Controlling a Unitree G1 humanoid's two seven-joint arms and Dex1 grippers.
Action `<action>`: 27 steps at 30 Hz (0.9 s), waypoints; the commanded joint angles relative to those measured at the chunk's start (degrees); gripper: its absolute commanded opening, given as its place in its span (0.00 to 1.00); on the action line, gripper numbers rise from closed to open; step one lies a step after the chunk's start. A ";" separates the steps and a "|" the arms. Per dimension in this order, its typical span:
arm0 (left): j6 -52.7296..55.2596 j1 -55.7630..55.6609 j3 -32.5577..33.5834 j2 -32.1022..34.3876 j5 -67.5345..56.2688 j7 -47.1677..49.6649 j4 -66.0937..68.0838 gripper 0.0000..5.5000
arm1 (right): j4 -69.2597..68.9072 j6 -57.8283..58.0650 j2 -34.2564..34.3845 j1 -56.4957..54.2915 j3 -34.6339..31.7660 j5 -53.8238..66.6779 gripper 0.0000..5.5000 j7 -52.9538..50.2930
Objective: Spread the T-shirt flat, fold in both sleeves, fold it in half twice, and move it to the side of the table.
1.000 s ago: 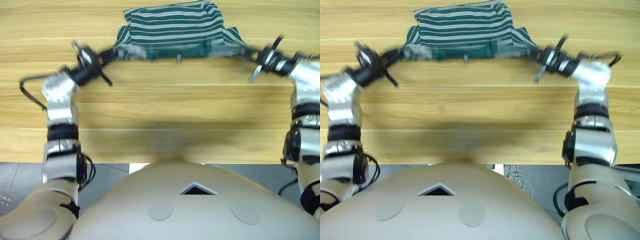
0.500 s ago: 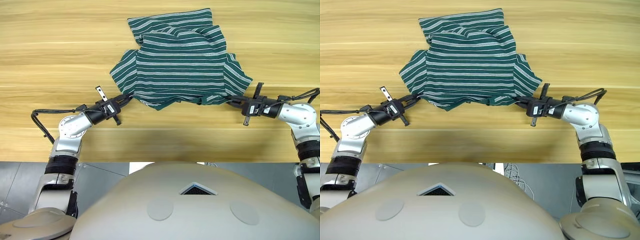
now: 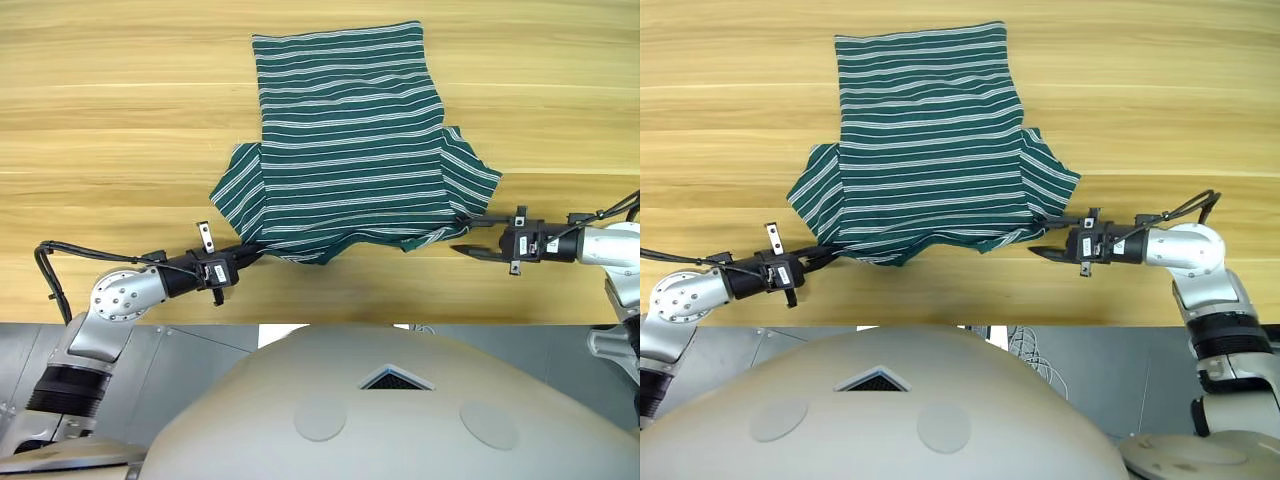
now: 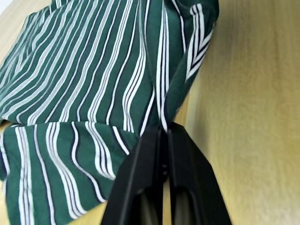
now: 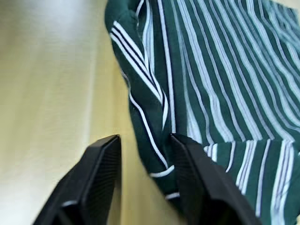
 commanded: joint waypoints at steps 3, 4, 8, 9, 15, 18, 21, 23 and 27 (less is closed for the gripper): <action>3.80 1.58 -0.36 4.04 0.37 -3.19 1.14 0.00 | -3.00 2.28 -2.22 2.89 -1.77 6.65 0.59 5.99; 4.14 2.43 0.12 4.87 -1.16 -3.97 -0.15 0.04 | -4.04 2.88 -2.47 3.21 -2.45 8.73 0.63 7.31; 4.51 5.13 3.10 7.16 -8.68 -6.96 -3.44 0.16 | -6.17 6.48 -2.14 1.46 -4.95 17.37 0.66 13.54; 4.18 6.45 4.80 7.37 -11.73 -7.68 -4.57 0.19 | -6.64 9.12 -1.15 -1.28 -5.32 19.75 0.66 14.83; 2.36 8.08 17.33 2.42 -25.58 -8.39 2.61 0.32 | 7.27 21.01 12.28 -28.32 0.31 8.98 0.66 6.84; 6.67 6.34 18.93 -5.80 -29.39 -1.02 2.53 0.32 | 14.80 22.61 19.68 -36.05 4.47 2.47 0.66 5.11; 18.34 5.43 16.97 -12.90 -34.05 7.33 -0.89 0.32 | 24.83 22.01 25.90 -41.41 8.19 -1.77 0.66 8.17; 26.38 4.34 15.53 -15.66 -36.42 10.52 -1.50 0.32 | 32.65 20.57 28.85 -44.31 9.63 -5.11 0.66 8.33; 40.68 3.07 15.13 -19.02 -44.19 13.66 -4.90 0.32 | 43.20 18.12 33.06 -47.73 9.16 -8.83 0.66 5.83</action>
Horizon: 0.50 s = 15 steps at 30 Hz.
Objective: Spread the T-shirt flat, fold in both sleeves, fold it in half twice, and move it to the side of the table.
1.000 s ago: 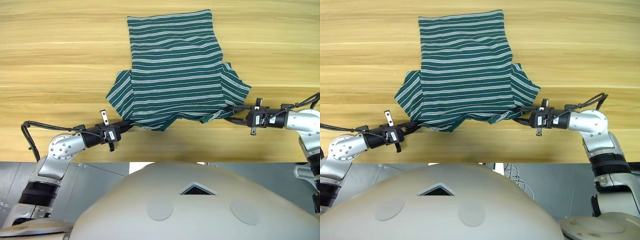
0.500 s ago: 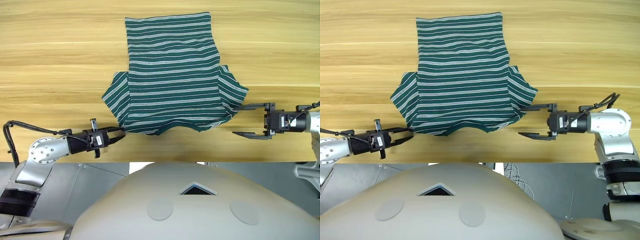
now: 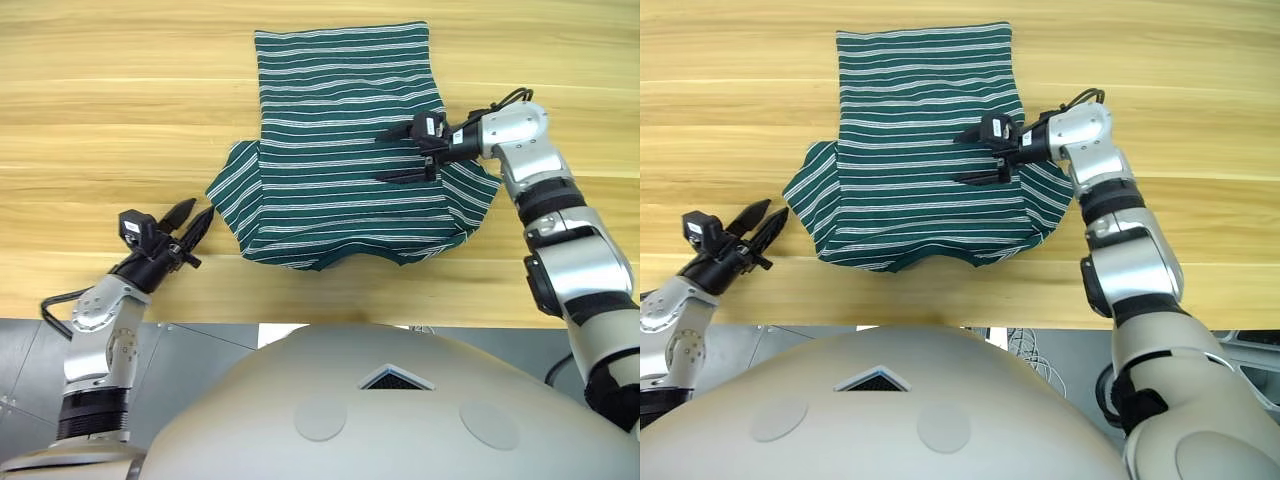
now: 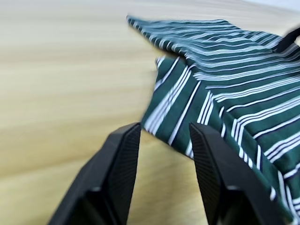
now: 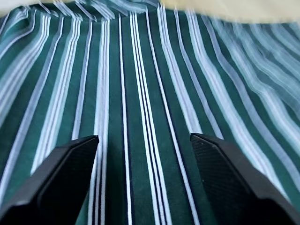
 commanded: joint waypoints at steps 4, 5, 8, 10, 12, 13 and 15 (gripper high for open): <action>19.67 -5.40 3.25 -3.45 -8.47 8.63 1.53 0.32 | 9.12 -4.44 3.16 -2.59 -1.76 -3.66 0.66 -2.52; 21.14 -6.56 3.45 -3.59 -7.86 9.90 2.97 0.32 | 9.06 -4.92 2.92 -2.03 -2.36 -3.44 0.66 -2.03; 24.15 -8.50 3.56 -4.55 -7.83 11.04 3.76 0.32 | 8.73 -5.77 2.40 -1.16 -3.98 -3.05 0.66 -1.05; 25.19 -9.72 3.21 -5.20 -7.81 10.74 4.27 0.27 | 8.52 -6.07 2.30 -0.74 -4.88 -2.95 0.66 -0.92; 25.60 -9.90 2.44 -5.60 -7.13 9.77 3.88 0.24 | 8.04 -6.28 2.42 -0.11 -5.50 -3.04 0.66 -0.78; 25.56 -9.87 2.05 -5.76 -6.75 9.29 3.71 0.21 | 7.78 -6.43 2.53 0.25 -5.73 -3.07 0.66 -0.68; 25.26 -9.88 1.33 -6.08 -6.00 8.77 3.52 0.14 | 7.26 -6.62 2.72 0.76 -6.15 -2.97 0.66 -0.38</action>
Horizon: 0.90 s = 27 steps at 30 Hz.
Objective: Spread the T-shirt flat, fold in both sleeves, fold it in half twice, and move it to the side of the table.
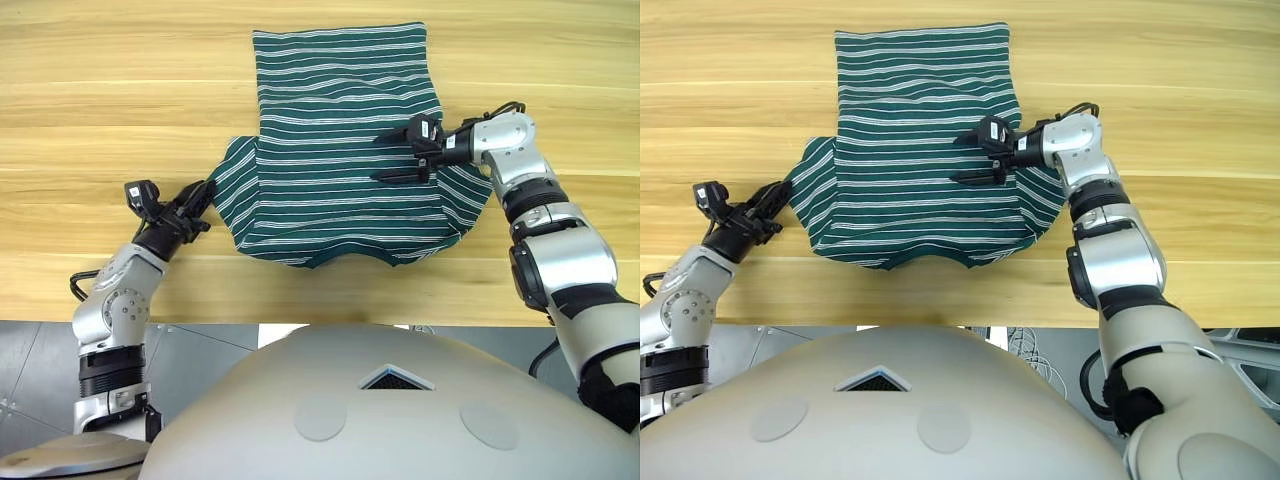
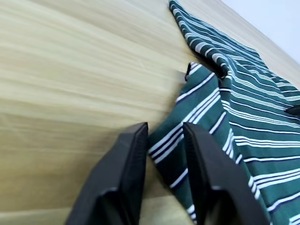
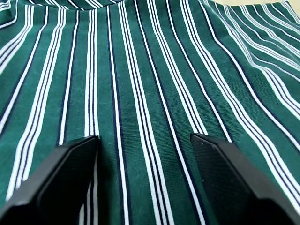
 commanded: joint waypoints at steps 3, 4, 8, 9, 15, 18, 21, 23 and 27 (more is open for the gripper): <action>2.04 1.78 -3.56 -0.98 4.98 -0.70 1.10 0.02 | -2.17 -0.59 -0.21 1.79 -1.39 0.10 0.66 1.19; 1.60 1.91 -3.64 -0.98 5.80 -0.81 1.04 0.00 | -2.57 -0.56 -0.18 1.91 -1.64 0.18 0.66 1.29; -1.18 2.08 -2.29 -0.93 8.65 0.15 0.28 0.00 | -3.32 -0.60 0.06 2.16 -2.23 0.27 0.66 1.64; -2.15 1.97 -1.71 -0.99 9.22 0.41 -0.26 0.00 | -3.43 -0.62 0.14 2.23 -2.34 0.31 0.66 1.75; -5.00 4.21 -5.10 -1.72 12.94 0.52 -14.84 0.00 | -5.78 -0.67 0.35 3.48 -3.02 1.53 0.66 3.19; -4.39 4.80 -10.69 -2.03 16.75 0.98 -20.67 0.00 | -10.17 0.18 -0.13 5.01 -4.00 4.49 0.66 6.40; -5.61 1.96 -16.88 -1.21 25.62 2.46 -19.69 0.00 | -19.19 2.26 -1.56 9.17 -5.83 9.23 0.66 9.33; -5.56 1.35 -18.64 -1.42 28.28 2.98 -21.20 0.00 | -24.66 3.76 -2.58 11.97 -6.54 11.31 0.66 9.80; -2.72 -0.90 -25.17 -2.03 32.76 3.45 -22.64 0.00 | -31.31 6.05 -4.41 16.59 -8.24 13.97 0.66 8.47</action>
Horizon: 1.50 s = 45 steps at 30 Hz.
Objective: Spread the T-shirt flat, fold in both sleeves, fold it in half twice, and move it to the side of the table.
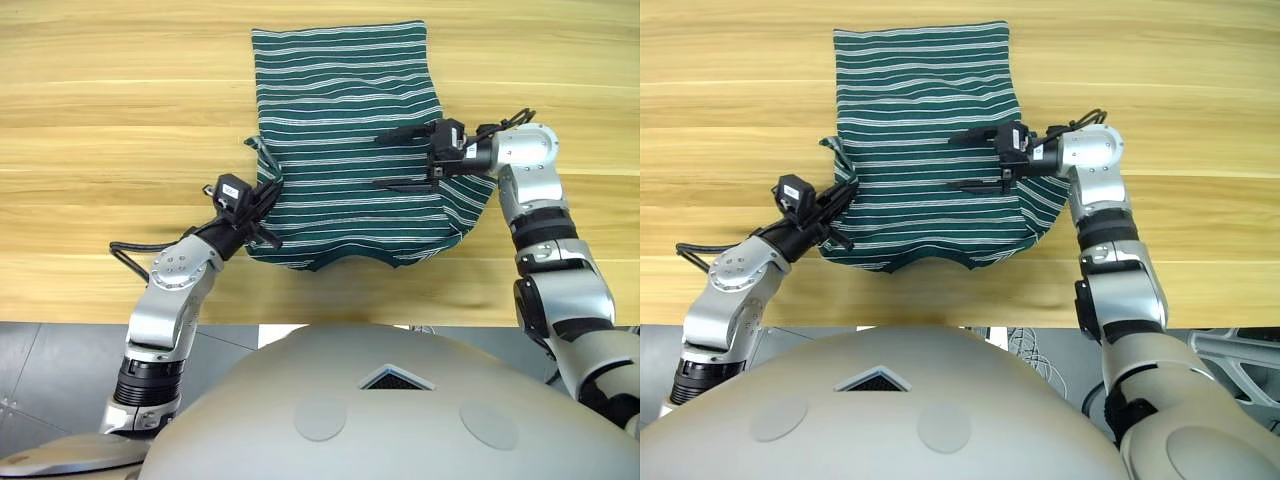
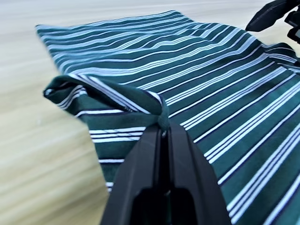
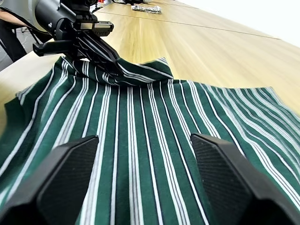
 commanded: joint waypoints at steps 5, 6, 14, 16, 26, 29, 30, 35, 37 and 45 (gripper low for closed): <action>6.29 -4.61 -7.78 -2.08 7.49 2.65 5.11 0.00 | -10.20 2.73 -2.46 7.92 -1.94 3.16 0.66 -2.43; 7.21 -4.51 -7.65 -2.48 7.24 2.99 4.60 0.00 | -11.02 2.76 -2.62 8.76 -1.85 3.35 0.66 -2.62; 8.74 -4.54 -9.34 -3.45 7.55 2.23 4.68 0.11 | -15.52 2.74 -2.54 13.67 -2.41 4.04 0.66 -6.09; 9.39 -4.15 -9.47 -3.76 6.52 1.51 2.91 0.18 | -17.33 2.89 -2.66 15.37 -3.49 3.59 0.66 -9.35; -0.67 3.52 -10.83 -0.17 9.50 0.75 -4.15 0.33 | -43.98 31.04 -4.52 42.55 -20.77 11.00 0.66 -38.36; -4.42 4.31 -11.55 -0.85 13.14 3.14 0.51 0.33 | -47.16 36.83 -3.50 47.33 -24.61 13.14 0.66 -43.85; -5.34 4.70 -11.70 -1.28 13.68 3.74 1.64 0.33 | -46.56 38.75 -3.35 47.28 -25.15 13.96 0.66 -44.90; -7.28 4.63 -11.97 -3.51 15.52 6.01 6.68 0.33 | -37.87 44.28 -2.59 40.56 -25.87 14.73 0.66 -49.64; -7.64 4.82 -11.75 -4.05 15.16 5.76 7.43 0.33 | -37.02 45.80 -2.91 40.06 -24.86 14.53 0.66 -49.38; -8.24 5.68 -11.69 -4.55 14.89 4.85 7.02 0.35 | -39.93 48.03 -3.98 41.03 -21.38 15.79 0.51 -44.96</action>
